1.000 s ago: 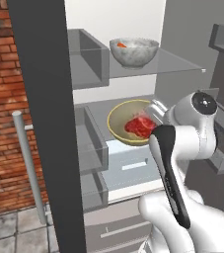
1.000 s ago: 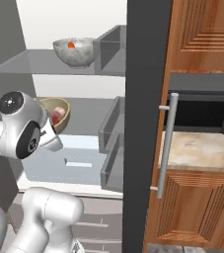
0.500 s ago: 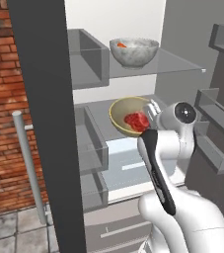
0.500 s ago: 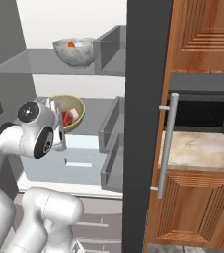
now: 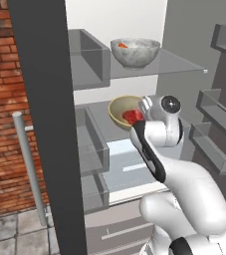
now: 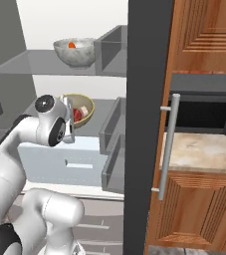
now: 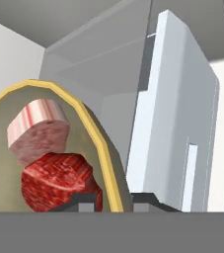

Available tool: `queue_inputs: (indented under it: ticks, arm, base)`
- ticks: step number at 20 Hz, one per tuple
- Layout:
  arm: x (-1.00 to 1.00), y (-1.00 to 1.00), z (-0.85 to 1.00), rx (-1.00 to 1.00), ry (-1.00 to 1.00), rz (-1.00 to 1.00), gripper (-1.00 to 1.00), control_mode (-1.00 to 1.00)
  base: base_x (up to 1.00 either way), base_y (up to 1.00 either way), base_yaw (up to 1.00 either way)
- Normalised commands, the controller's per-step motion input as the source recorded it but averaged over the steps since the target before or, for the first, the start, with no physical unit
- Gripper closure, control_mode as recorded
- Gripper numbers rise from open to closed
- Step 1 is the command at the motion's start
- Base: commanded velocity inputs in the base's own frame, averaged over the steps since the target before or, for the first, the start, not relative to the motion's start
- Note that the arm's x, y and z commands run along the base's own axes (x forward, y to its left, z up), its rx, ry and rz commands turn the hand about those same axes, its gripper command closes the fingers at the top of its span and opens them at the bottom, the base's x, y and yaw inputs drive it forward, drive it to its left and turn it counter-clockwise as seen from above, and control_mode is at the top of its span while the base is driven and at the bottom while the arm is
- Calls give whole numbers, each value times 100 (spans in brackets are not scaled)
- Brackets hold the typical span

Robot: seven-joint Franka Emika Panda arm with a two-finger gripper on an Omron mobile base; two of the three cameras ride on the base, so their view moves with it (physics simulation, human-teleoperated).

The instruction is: Place the bowl with the broccoli and carrot on the top shelf of the fridge. Place the bowl with the steaks on the second highest shelf of the fridge.

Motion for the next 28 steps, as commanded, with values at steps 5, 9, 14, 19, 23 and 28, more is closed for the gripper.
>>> queue_inputs:
  ticks: [5, 9, 14, 19, 23, 28]
  arm:
    - [55, 0, -22, 0, 0, -3, 100, -100]
    - [41, 0, -30, 0, 1, -1, 100, -100]
    - [51, 0, -25, -1, 1, -1, 100, -100]
    - [60, 0, -17, 0, 5, -1, 100, -100]
    - [44, 0, -14, 0, 5, 0, 100, -100]
    - [7, 2, 5, 0, 1, -2, -100, -100]
  base:
    - [0, 0, 0]
    - [0, 0, 0]
    - [0, 0, 0]
    - [0, 0, 0]
    - [0, 0, 0]
    - [0, 0, 0]
